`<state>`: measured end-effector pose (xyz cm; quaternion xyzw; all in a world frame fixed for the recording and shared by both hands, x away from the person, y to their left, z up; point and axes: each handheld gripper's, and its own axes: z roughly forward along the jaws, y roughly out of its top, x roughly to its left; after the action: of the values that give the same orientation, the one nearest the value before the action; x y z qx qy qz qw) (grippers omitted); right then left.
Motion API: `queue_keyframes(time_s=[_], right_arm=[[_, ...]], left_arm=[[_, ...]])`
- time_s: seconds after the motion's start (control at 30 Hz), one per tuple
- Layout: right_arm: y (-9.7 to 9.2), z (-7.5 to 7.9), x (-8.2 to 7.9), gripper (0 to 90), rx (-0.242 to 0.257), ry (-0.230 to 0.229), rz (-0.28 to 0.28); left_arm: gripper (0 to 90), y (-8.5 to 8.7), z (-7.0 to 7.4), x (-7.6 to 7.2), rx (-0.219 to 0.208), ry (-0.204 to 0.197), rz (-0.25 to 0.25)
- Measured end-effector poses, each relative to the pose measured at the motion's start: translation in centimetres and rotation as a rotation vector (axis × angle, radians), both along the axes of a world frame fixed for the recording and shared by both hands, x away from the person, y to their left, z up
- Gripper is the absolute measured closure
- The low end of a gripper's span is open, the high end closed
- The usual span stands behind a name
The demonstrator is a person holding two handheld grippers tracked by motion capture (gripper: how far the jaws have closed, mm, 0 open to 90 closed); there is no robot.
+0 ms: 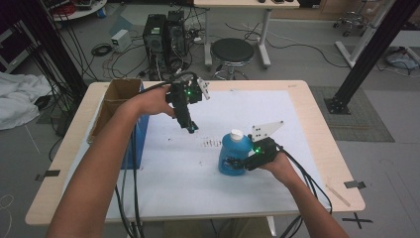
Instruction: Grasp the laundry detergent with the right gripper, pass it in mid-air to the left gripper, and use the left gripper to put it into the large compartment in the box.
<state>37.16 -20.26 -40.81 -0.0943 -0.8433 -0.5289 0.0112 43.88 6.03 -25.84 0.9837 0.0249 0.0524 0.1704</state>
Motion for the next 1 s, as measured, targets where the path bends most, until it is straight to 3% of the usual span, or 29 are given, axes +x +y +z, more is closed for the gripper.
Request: queue_keyframes(time_s=[0.3, 0.67, 1.0], right_arm=[[0.0, 0.0, -0.1, 41.9, 0.008, -0.022, 0.014], [0.1, 0.1, -0.6, 44.4, 0.006, -0.060, -0.001], [-0.9, 2.4, -1.8, 44.5, 0.007, -0.083, -0.033]], left_arm=[[1.7, -0.1, -0.1, 0.1, 0.003, 0.003, 0.002], [1.7, -0.1, -0.2, -0.2, 0.013, 0.008, 0.012], [1.6, -0.2, 0.5, -1.4, 0.015, 0.010, 0.016]])
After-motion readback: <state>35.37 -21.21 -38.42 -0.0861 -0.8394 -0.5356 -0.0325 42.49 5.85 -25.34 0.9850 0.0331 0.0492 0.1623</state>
